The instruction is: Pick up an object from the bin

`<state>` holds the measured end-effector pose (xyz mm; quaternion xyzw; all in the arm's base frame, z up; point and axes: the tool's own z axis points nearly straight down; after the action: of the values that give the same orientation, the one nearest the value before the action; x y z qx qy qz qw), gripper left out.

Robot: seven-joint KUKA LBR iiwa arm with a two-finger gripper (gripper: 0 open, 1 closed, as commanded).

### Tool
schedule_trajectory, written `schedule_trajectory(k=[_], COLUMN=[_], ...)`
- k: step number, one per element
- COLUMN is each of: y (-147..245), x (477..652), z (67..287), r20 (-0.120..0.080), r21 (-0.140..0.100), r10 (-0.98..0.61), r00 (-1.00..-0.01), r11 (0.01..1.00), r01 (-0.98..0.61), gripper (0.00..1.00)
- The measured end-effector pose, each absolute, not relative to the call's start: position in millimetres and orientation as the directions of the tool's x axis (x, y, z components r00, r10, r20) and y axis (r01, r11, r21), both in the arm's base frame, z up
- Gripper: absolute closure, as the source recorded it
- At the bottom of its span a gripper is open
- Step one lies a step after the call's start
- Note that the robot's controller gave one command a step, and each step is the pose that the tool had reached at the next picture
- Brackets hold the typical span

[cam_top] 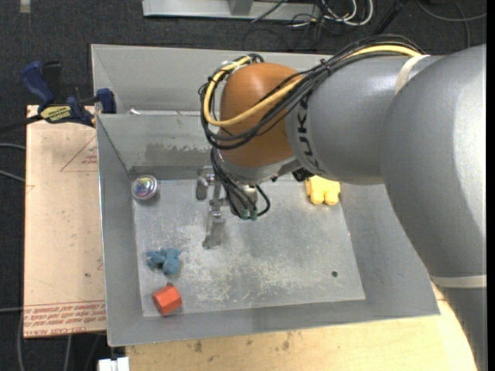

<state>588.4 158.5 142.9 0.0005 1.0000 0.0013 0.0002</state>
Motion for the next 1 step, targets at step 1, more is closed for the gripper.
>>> schedule_trajectory(k=[1], y=[206.5], x=[535.8], z=[83.6], r20=[0.005], r21=[0.002], r10=[-0.167], r00=[-0.986], r11=[0.986], r01=[-0.167], gripper=[0.00])
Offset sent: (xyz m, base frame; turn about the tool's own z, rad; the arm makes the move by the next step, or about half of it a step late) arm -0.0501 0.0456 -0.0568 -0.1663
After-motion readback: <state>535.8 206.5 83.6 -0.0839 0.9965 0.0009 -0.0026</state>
